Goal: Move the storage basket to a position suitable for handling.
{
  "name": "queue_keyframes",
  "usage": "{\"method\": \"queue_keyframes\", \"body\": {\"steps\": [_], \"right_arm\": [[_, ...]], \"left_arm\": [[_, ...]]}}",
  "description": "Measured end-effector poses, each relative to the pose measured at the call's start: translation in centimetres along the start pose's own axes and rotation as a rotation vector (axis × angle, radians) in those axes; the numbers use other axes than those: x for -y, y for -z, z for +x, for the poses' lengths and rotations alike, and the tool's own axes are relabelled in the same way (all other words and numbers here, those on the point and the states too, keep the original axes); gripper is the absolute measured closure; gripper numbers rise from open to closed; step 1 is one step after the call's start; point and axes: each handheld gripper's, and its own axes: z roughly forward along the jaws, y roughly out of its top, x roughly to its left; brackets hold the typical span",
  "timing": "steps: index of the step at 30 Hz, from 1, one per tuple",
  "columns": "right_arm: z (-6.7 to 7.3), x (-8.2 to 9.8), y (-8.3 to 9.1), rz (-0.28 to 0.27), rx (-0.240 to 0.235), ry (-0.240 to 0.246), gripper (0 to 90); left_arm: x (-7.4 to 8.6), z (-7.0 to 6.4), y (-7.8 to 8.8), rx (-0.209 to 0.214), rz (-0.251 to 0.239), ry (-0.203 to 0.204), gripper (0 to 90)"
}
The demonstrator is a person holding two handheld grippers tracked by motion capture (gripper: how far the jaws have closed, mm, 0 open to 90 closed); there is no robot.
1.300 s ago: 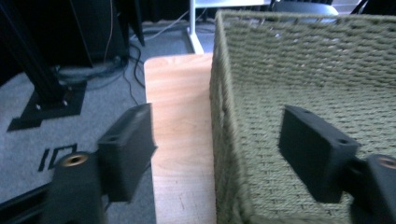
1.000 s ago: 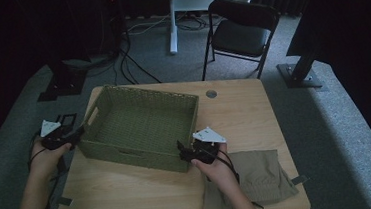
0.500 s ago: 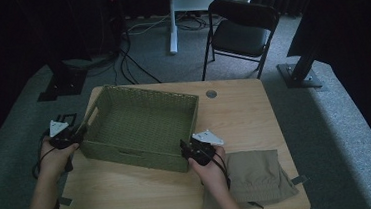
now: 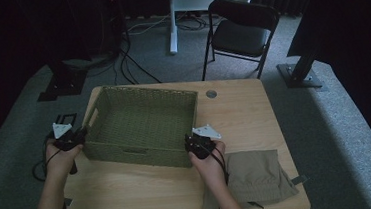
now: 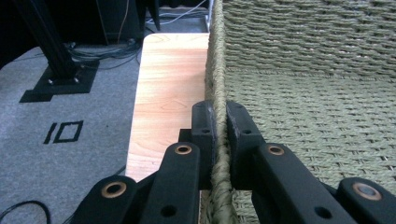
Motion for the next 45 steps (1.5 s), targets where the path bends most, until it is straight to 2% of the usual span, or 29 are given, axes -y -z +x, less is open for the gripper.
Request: {"method": "queue_keyframes", "body": {"steps": [8, 10, 13, 15, 19, 21, 22, 23, 24, 25, 26, 27, 29, 30, 31, 32, 34, 35, 36, 37, 38, 39, 40, 41, 43, 44, 45], "right_arm": [[-1.2, -0.8, -0.7, 0.011, 0.033, -0.021, 74.0], [-1.6, -1.1, -0.9, 0.018, 0.044, -0.021, 75.1], [-2.0, -1.6, -1.3, 0.028, 0.059, -0.029, 76.9], [-2.2, -1.8, -1.4, 0.03, 0.073, -0.03, 77.9], [-2.7, -2.2, -1.8, 0.033, 0.093, -0.031, 79.4], [-3.0, -2.4, -2.0, 0.038, 0.087, -0.022, 79.2], [-3.2, -2.5, -2.0, 0.044, 0.082, -0.027, 79.1], [-3.3, -2.6, -2.1, 0.049, 0.078, -0.022, 78.0], [-3.5, -2.7, -2.1, 0.055, 0.063, -0.02, 74.0], [-3.7, -2.9, -2.0, 0.049, 0.042, -0.042, 68.7], [-3.8, -3.2, -1.9, 0.023, 0.031, -0.045, 61.4], [-3.9, -3.5, -1.9, 0.014, 0.025, -0.03, 56.9], [-4.0, -4.1, -1.8, 0.0, 0.017, -0.03, 53.0], [-4.0, -4.1, -1.8, 0.0, 0.017, -0.03, 53.0], [-3.9, -4.3, -1.8, -0.009, 0.017, -0.02, 51.1], [-4.0, -4.9, -2.2, -0.002, 0.027, 0.004, 48.0], [-4.3, -5.1, -2.8, 0.0, 0.04, 0.0, 47.2], [-4.4, -5.0, -3.2, 0.008, 0.043, 0.0, 47.2], [-4.6, -4.9, -3.6, 0.019, 0.043, -0.011, 47.5], [-4.7, -4.8, -4.0, 0.029, 0.049, -0.019, 47.9], [-4.9, -4.6, -4.4, 0.038, 0.057, -0.018, 47.9], [-5.0, -4.5, -4.6, 0.042, 0.043, -0.054, 52.2], [-5.1, -4.5, -4.8, 0.048, 0.026, -0.08, 54.7], [-5.1, -4.5, -4.8, 0.048, 0.032, -0.09, 57.4], [-4.8, -4.5, -4.7, 0.05, 0.042, -0.1, 68.7], [-4.7, -4.5, -4.7, 0.049, 0.058, -0.098, 71.5], [-4.5, -4.5, -4.6, 0.051, 0.074, -0.104, 74.3]], "left_arm": [[0.4, -1.2, 0.7, -0.003, -0.001, 0.037, 83.9], [0.5, -1.6, 0.7, -0.01, -0.001, 0.026, 83.6], [0.5, -2.2, 0.8, -0.016, 0.003, 0.031, 83.6], [0.5, -2.7, 0.9, -0.035, 0.011, 0.008, 83.6], [0.4, -3.4, 1.0, -0.046, 0.017, 0.027, 83.5], [0.5, -3.5, 1.0, -0.028, 0.012, 0.025, 79.6], [0.6, -3.4, 1.0, 0.004, 0.005, 0.037, 78.4], [0.7, -3.4, 1.0, 0.044, 0.001, 0.042, 68.6], [0.7, -3.4, 0.9, 0.053, -0.002, 0.033, 59.7], [0.5, -3.3, 0.9, 0.057, 0.002, 0.016, 58.0], [0.3, -3.1, 0.8, 0.066, -0.001, -0.002, 50.1], [0.0, -2.9, 0.7, 0.072, -0.006, -0.004, 43.5], [-0.5, -2.4, 0.4, 0.089, -0.02, 0.024, 43.1], [-0.5, -2.4, 0.4, 0.089, -0.02, 0.024, 41.5], [-1.3, -2.1, 0.1, 0.106, 0.004, 0.038, 41.5], [-1.5, -2.1, -0.1, 0.111, 0.017, 0.03, 40.6], [-1.8, -1.9, -0.3, 0.119, 0.018, 0.046, 41.0], [-1.9, -1.8, -0.2, 0.132, 0.014, 0.079, 41.9], [-2.0, -1.7, -0.3, 0.13, 0.012, 0.093, 41.7], [-2.0, -1.6, -0.4, 0.126, 0.02, 0.084, 41.6], [-2.0, -1.5, -0.5, 0.132, 0.032, 0.095, 39.1], [-2.1, -1.5, -0.5, 0.129, 0.039, 0.107, 39.0], [-2.1, -1.6, -0.5, 0.123, 0.046, 0.101, 39.3], [-2.2, -1.8, -0.5, 0.119, 0.051, 0.098, 42.8], [-2.3, -2.2, -0.3, 0.094, 0.053, 0.098, 49.3], [-2.3, -2.4, -0.3, 0.093, 0.061, 0.113, 55.2], [-2.3, -2.6, -0.2, 0.075, 0.064, 0.116, 61.2]]}}
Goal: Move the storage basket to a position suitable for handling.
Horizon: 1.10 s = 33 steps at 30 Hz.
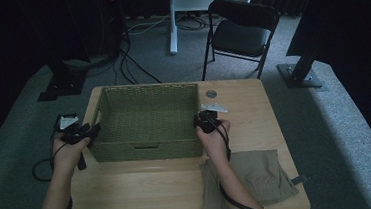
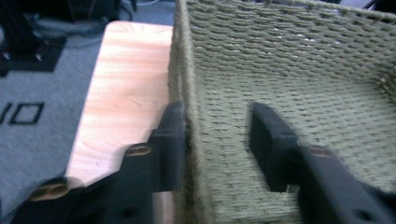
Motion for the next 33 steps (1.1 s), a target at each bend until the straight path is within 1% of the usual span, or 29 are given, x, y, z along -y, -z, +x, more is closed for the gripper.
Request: {"method": "queue_keyframes", "body": {"steps": [1, 3, 7, 9, 10, 15, 16, 17, 18, 19, 21, 22, 24, 26, 29, 30, 33], "right_arm": [[0.1, 0.0, 0.1, 0.0, 0.011, -0.007, 75.2], [0.2, 0.0, 0.1, 0.0, 0.022, -0.003, 76.1], [0.5, -0.1, 0.2, 0.007, 0.045, 0.026, 76.8], [0.5, -0.1, 0.2, 0.012, 0.053, 0.038, 77.1], [0.4, -0.2, 0.2, 0.013, 0.056, 0.041, 77.3], [-0.4, -0.4, 0.2, 0.013, 0.078, 0.043, 78.2], [-0.6, -0.4, 0.2, 0.014, 0.084, 0.044, 78.5], [-0.8, -0.5, 0.2, 0.014, 0.091, 0.04, 79.2], [-1.2, -0.5, 0.3, 0.011, 0.107, 0.042, 79.7], [-1.6, -0.5, 0.3, 0.01, 0.11, 0.033, 79.9], [-2.4, -0.7, 0.5, 0.013, 0.108, 0.015, 79.8], [-2.7, -0.7, 0.5, 0.015, 0.106, 0.01, 79.7], [-2.9, -0.7, 0.6, 0.016, 0.115, 0.017, 79.9], [-3.3, -0.7, 0.6, 0.014, 0.123, 0.016, 80.3], [-4.0, -0.8, 0.8, 0.014, 0.135, 0.007, 80.6], [-4.3, -0.9, 0.8, 0.017, 0.134, -0.001, 80.6], [-4.9, -1.0, 1.0, 0.02, 0.143, -0.002, 80.8]], "left_arm": [[0.0, -0.2, 0.0, -0.018, 0.001, 0.003, 63.7], [0.0, -0.6, 0.1, -0.059, 0.013, 0.003, 68.3], [-0.2, -1.3, 0.1, -0.121, 0.039, -0.014, 73.6], [-0.4, -1.8, 0.0, -0.151, 0.064, -0.052, 74.2], [-0.5, -2.1, -0.1, -0.159, 0.068, -0.052, 74.5], [-0.7, -3.2, -0.6, -0.168, 0.08, -0.061, 75.2], [-0.7, -3.5, -0.7, -0.165, 0.08, -0.053, 75.2], [-0.7, -3.6, -0.6, -0.17, 0.087, -0.071, 82.0], [-0.7, -3.8, -0.8, -0.148, 0.08, -0.041, 85.8], [-0.6, -3.9, -0.9, -0.125, 0.071, -0.023, 85.7], [-0.6, -4.2, -1.1, -0.105, 0.061, -0.015, 85.4], [-0.6, -4.4, -1.2, -0.107, 0.063, -0.019, 85.4], [-0.7, -4.9, -1.4, -0.119, 0.07, -0.039, 85.4], [-0.8, -5.4, -1.6, -0.122, 0.075, -0.05, 85.4], [-0.8, -6.0, -1.9, -0.104, 0.074, -0.049, 85.3], [-0.8, -6.3, -2.0, -0.104, 0.072, -0.047, 85.3], [-0.9, -7.1, -2.4, -0.104, 0.073, -0.059, 85.3]]}}
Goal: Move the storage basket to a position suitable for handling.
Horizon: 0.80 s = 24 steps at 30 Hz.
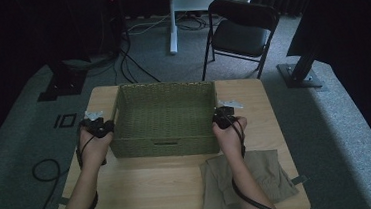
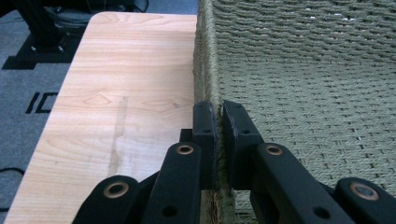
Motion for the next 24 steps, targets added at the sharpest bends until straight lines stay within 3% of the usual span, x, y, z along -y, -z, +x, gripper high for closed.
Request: {"method": "queue_keyframes", "body": {"steps": [24], "right_arm": [[-7.6, -0.2, 0.9, 0.005, 0.073, -0.03, 82.1]], "left_arm": [[-0.8, -7.6, -1.7, 0.065, 0.012, -0.081, 83.7]]}}
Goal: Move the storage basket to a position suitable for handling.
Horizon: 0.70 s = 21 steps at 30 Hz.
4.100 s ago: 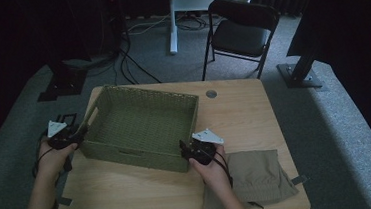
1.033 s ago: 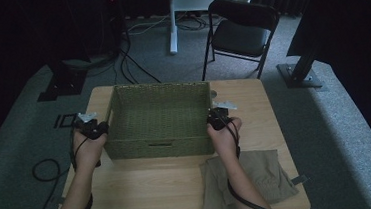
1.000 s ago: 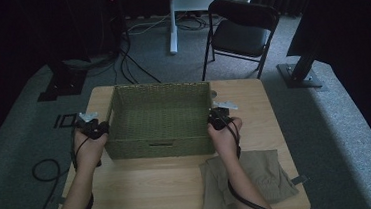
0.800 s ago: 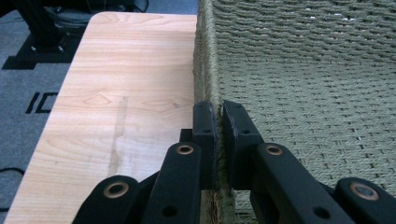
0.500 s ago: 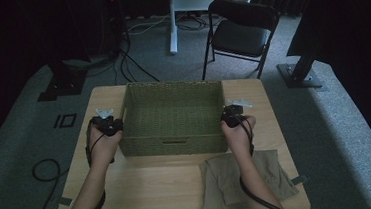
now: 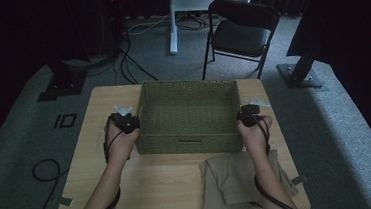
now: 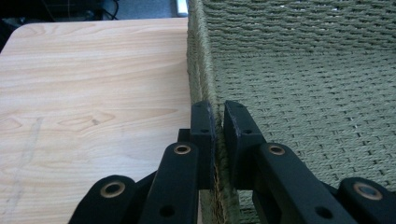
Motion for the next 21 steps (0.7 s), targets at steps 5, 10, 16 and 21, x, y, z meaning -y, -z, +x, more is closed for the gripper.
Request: {"method": "queue_keyframes", "body": {"steps": [5, 10, 16, 21], "right_arm": [[-1.4, 0.1, 0.2, 0.0, 0.012, -0.011, 82.1], [-2.6, 0.1, 0.3, -0.003, 0.02, -0.017, 82.3], [-3.1, 0.4, 0.6, -0.009, 0.023, -0.017, 82.4], [-3.1, 0.7, 0.8, -0.017, 0.013, -0.02, 82.4]], "left_arm": [[-0.3, -1.4, -0.3, 0.006, 0.006, -0.013, 83.7], [-0.4, -2.6, -0.4, 0.01, 0.014, -0.023, 83.5], [-0.3, -3.0, -0.3, 0.007, 0.018, -0.016, 83.6], [0.2, -3.0, 0.3, 0.013, 0.019, -0.011, 83.3]]}}
